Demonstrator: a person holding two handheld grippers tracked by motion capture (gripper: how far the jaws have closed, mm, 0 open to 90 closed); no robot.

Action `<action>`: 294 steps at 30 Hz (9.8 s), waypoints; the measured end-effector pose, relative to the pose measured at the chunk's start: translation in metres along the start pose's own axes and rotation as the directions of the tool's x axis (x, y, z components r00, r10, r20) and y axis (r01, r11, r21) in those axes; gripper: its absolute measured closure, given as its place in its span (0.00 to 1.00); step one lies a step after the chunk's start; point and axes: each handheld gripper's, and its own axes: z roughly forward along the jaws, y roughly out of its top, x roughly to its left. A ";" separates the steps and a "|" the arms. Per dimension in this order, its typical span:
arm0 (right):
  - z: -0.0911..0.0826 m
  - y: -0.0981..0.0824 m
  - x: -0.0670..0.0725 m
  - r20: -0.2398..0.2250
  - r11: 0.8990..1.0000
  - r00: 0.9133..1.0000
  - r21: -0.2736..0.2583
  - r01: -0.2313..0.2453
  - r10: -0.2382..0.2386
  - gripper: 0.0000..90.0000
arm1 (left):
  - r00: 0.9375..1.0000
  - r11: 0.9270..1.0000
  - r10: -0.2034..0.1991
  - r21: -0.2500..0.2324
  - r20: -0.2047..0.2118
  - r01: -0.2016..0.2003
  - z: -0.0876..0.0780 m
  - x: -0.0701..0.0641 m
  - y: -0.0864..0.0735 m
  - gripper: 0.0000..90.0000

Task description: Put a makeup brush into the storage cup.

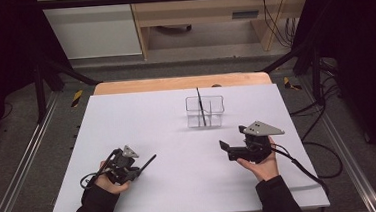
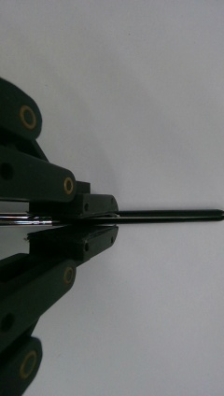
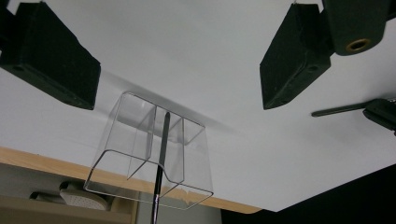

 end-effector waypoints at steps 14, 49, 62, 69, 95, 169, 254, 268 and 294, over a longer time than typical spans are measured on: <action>0.000 0.001 -0.001 -0.004 1.000 1.000 -0.003 -0.010 0.010 0.14 | 1.000 0.999 -0.008 -0.042 0.023 0.009 -0.016 0.006 0.013 0.66; -0.003 0.003 -0.002 -0.016 1.000 1.000 0.000 -0.013 0.013 0.14 | 0.998 0.986 0.064 0.152 0.024 -0.067 0.006 0.000 0.026 0.83; -0.003 0.003 -0.002 -0.016 1.000 1.000 0.001 -0.013 0.013 0.14 | 0.997 0.983 0.075 0.164 0.019 -0.077 0.007 -0.004 0.028 0.92; -0.004 0.003 -0.002 -0.013 1.000 1.000 0.001 -0.009 0.009 0.14 | 0.996 0.983 0.085 0.164 0.024 -0.088 0.007 -0.004 0.028 0.92; -0.004 0.004 -0.002 -0.016 1.000 1.000 0.007 -0.001 0.001 0.14 | 0.981 0.982 0.189 -0.005 0.041 -0.189 -0.026 -0.023 0.035 0.93; 0.000 0.057 0.074 -0.091 0.834 0.869 0.249 0.493 -0.487 0.15 | 0.881 0.881 0.454 -0.213 0.133 -0.422 -0.058 -0.072 0.101 0.93; 0.017 0.056 0.114 -0.290 0.472 0.502 0.173 0.865 -0.815 0.78 | 0.871 0.896 0.421 -0.266 0.254 -0.356 -0.051 -0.103 0.122 0.93; 0.013 0.052 0.118 -0.280 0.473 0.509 0.191 0.860 -0.814 0.79 | 0.828 0.867 0.496 -0.202 0.263 -0.455 -0.055 -0.088 0.126 0.93; 0.011 0.050 0.118 -0.335 0.437 0.469 0.169 0.883 -0.817 0.94 | 0.837 0.872 0.482 -0.237 0.257 -0.429 -0.060 -0.082 0.126 0.87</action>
